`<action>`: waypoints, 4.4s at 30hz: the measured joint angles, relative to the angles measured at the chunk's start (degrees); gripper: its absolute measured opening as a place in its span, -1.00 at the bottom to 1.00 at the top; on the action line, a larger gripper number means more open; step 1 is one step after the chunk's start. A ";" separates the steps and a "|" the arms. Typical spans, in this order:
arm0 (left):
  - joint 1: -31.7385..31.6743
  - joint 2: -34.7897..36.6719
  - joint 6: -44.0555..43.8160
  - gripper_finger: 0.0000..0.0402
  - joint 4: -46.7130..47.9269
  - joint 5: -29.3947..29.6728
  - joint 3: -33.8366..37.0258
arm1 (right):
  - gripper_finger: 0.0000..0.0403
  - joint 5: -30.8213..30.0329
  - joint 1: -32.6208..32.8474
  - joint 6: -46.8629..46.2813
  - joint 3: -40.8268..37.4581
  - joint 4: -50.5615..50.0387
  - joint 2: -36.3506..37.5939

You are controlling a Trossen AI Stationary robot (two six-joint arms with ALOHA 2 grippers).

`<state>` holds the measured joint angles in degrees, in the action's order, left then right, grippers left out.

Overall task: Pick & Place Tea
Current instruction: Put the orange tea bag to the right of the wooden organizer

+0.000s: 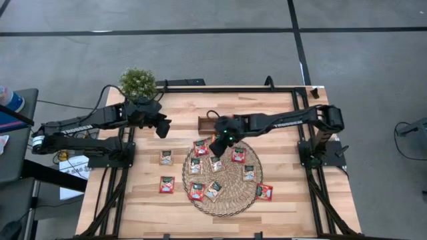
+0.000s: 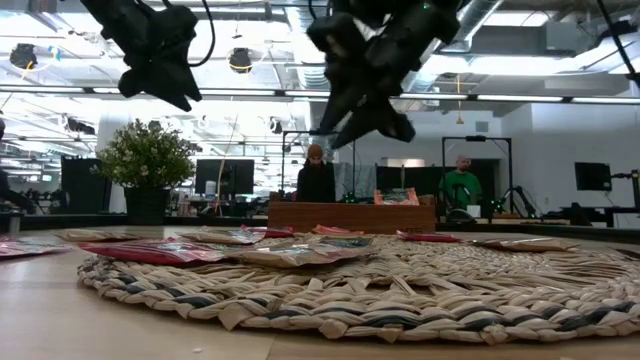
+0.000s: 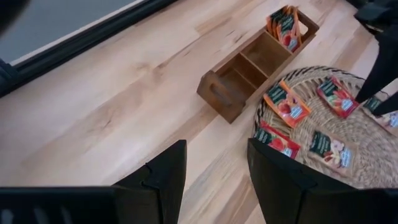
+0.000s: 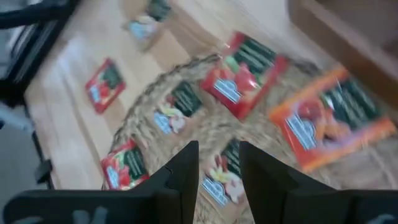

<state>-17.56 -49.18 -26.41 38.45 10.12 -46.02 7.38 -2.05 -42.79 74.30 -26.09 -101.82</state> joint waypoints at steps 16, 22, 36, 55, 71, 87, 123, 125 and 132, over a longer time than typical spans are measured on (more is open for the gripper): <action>0.06 0.00 1.96 -0.20 1.54 0.03 0.00 | -0.50 -9.20 0.47 -17.22 0.87 -4.70 -2.16; 0.06 0.00 3.11 -0.20 1.68 0.11 0.00 | -0.50 -9.26 1.81 -16.30 0.93 -4.02 -4.98; 0.06 0.02 4.10 -0.20 1.32 0.52 0.07 | -0.50 -10.34 -1.14 -20.12 0.96 -3.64 -9.12; 0.06 0.00 3.83 -0.20 0.84 0.58 0.07 | -0.50 -10.41 -1.50 -12.22 0.96 2.13 -9.20; 0.06 0.00 3.03 -0.20 0.85 0.55 0.07 | -0.50 -8.63 -1.22 -12.23 0.98 3.04 -12.95; 0.06 0.00 3.73 -0.20 0.86 0.53 0.07 | -0.50 -10.32 -1.48 -12.70 0.94 -4.21 -12.85; 0.08 0.00 3.42 -0.20 0.84 0.53 0.04 | -0.50 -12.33 1.27 -12.24 1.13 -15.60 -9.16; 0.08 0.00 3.42 -0.20 0.83 0.53 0.04 | -0.50 -12.28 0.86 -11.28 0.98 -15.78 -9.05; 0.08 0.01 3.03 -0.20 0.62 0.53 0.04 | -0.49 -11.90 -0.92 -10.73 1.05 -15.01 -8.74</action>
<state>-17.47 -49.18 -23.38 39.07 10.66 -45.98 -4.52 -2.97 -53.52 75.35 -41.10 -110.56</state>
